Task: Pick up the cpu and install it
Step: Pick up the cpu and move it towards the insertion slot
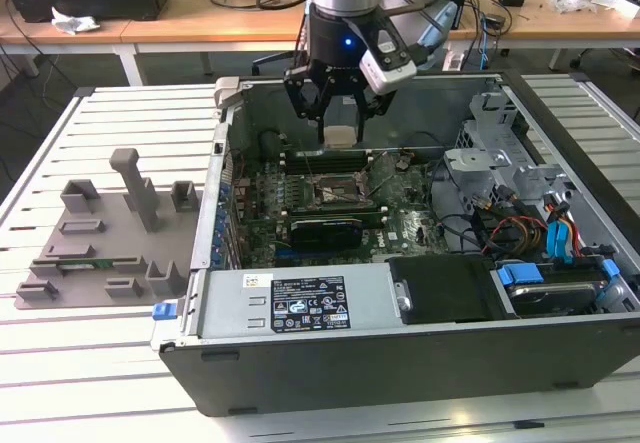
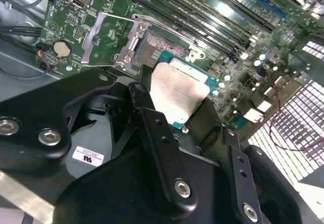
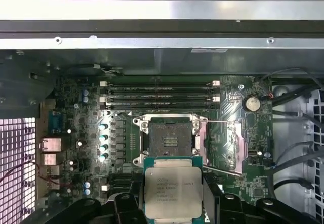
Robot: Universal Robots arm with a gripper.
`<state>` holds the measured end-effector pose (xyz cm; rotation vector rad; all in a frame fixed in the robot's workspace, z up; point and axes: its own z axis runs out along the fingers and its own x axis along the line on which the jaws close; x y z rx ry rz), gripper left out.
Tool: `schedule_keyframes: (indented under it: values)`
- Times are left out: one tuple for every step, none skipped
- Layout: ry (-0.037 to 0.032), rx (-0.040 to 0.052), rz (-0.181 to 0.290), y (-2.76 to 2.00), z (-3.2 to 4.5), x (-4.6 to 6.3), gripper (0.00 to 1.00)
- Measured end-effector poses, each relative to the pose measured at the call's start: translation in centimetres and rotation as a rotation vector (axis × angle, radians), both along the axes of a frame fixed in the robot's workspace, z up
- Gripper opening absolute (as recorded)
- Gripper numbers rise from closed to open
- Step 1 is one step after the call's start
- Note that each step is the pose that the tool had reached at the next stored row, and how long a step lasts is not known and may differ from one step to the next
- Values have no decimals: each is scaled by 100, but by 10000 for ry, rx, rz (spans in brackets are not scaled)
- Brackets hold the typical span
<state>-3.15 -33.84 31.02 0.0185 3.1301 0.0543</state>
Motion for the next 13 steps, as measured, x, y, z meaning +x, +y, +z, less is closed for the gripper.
schedule_keyframes:
  values:
    - [0, 0, 1, 4, -17, 0, 55]
    - [0, 0, 2, 10, -41, 0, 55]
    - [1, 0, 4, 14, -59, 0, 55]
    - [1, -2, 9, 20, -83, 0, 55]
    - [1, -2, 12, 25, -100, 0, 55]
    - [0, 0, 17, 32, -126, 0, 55]
    - [1, -1, 20, 37, -145, 0, 55]
    - [2, -2, 23, 45, -165, 0, 55]
    - [2, -3, 25, 53, -186, 0, 55]
    - [1, -2, 25, 66, -211, 0, 55]
    - [0, 0, 26, 82, -233, 0, 55]
    - [0, 0, 26, 109, -269, -1, 55]
    - [1, -1, 26, 126, -291, -2, 55]
